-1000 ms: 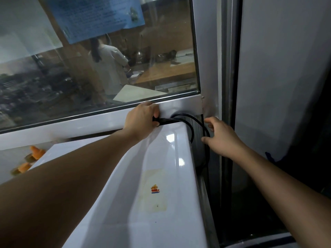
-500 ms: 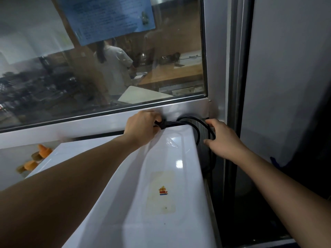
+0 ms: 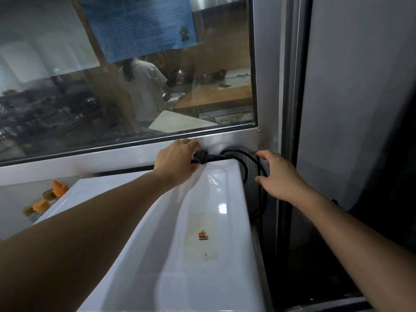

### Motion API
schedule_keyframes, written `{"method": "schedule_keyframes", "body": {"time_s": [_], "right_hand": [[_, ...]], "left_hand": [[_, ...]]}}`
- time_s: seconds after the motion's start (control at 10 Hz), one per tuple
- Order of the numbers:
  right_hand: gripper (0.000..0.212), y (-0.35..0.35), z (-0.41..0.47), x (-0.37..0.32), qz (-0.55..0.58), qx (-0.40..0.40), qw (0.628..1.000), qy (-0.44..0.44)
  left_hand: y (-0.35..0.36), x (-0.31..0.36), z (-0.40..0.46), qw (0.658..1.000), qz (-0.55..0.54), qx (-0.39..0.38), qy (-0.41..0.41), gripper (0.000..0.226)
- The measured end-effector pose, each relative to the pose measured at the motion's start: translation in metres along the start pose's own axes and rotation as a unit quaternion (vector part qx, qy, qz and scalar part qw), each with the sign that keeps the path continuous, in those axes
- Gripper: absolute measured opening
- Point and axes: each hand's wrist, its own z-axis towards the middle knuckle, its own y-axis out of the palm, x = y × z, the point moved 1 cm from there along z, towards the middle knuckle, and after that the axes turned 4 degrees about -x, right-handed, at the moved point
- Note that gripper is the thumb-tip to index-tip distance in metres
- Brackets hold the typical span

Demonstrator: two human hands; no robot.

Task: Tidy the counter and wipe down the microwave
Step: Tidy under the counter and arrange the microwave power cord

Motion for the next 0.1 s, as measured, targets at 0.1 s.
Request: {"method": "schedule_keyframes", "body": {"time_s": [0.1], "right_hand": [[0.068,-0.0053,-0.007,-0.0063,-0.014,0.001,1.0,-0.012]], "left_hand": [[-0.0073,0.0007,-0.0089,1.0,0.028,-0.013,0.007,0.041]]}}
